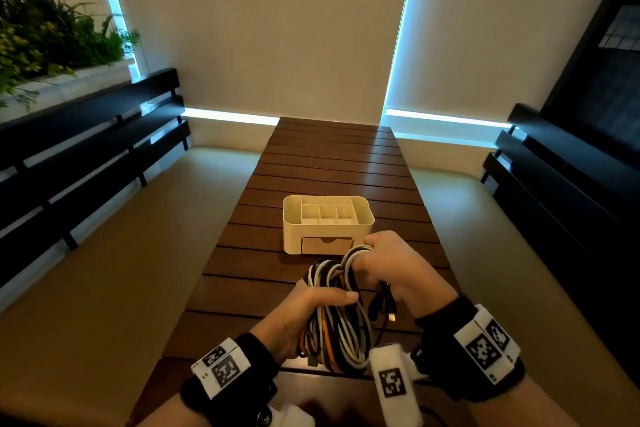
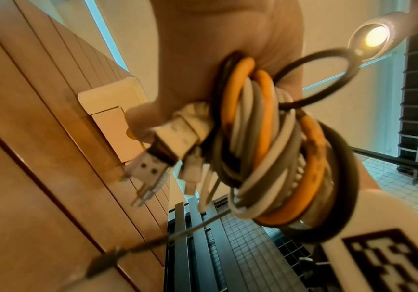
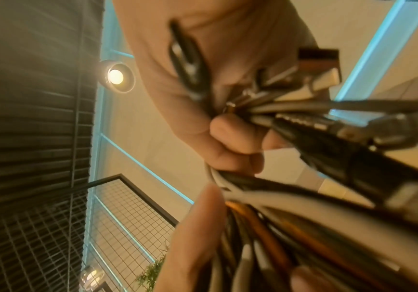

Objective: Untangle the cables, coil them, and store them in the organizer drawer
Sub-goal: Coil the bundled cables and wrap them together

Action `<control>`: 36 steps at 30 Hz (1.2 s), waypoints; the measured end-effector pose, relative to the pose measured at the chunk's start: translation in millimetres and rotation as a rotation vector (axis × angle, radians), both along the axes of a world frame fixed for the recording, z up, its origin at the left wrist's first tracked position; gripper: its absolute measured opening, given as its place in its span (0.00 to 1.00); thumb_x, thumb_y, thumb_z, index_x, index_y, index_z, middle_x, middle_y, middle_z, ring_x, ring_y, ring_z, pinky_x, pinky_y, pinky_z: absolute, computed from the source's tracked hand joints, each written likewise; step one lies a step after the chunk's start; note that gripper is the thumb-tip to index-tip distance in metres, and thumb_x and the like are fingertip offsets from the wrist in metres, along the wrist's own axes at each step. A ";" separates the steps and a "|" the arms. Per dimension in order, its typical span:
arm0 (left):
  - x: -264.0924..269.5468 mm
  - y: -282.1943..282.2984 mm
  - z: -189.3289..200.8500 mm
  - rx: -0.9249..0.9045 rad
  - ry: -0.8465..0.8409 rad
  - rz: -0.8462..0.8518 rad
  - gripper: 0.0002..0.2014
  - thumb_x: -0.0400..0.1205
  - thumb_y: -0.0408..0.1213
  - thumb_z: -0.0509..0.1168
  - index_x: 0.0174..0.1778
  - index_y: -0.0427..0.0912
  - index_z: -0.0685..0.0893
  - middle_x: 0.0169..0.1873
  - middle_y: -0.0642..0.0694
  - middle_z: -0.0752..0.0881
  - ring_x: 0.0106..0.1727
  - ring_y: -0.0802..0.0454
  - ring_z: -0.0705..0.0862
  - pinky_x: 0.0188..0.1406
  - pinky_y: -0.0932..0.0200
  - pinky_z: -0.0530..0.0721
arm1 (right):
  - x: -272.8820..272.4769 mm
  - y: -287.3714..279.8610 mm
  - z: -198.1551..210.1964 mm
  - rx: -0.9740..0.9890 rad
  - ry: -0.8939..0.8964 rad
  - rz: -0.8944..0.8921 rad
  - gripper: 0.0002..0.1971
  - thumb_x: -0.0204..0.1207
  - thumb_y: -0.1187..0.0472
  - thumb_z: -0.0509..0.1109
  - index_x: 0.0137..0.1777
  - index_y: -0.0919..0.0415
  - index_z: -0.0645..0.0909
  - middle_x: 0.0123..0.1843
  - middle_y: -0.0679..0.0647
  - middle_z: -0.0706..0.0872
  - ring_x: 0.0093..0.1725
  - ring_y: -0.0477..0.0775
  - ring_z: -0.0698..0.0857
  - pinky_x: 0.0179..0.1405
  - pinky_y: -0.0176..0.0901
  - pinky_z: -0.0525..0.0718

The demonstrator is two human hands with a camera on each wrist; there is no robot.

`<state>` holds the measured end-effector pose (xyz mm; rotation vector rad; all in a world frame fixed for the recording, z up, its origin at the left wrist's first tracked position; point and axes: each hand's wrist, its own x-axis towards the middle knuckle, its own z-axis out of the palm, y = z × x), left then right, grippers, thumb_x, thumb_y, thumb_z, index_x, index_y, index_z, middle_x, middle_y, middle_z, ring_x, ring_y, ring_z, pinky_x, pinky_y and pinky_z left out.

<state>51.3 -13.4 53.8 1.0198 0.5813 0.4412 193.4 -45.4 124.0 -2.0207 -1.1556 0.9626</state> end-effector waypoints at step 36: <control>-6.3 4.2 7.8 -0.136 -0.086 0.133 0.04 0.63 0.27 0.66 0.25 0.37 0.86 0.28 0.40 0.84 0.27 0.51 0.84 0.30 0.58 0.85 | 16.8 -7.2 -29.4 0.481 -0.323 0.199 0.10 0.78 0.59 0.67 0.58 0.55 0.77 0.41 0.47 0.85 0.36 0.41 0.82 0.34 0.34 0.78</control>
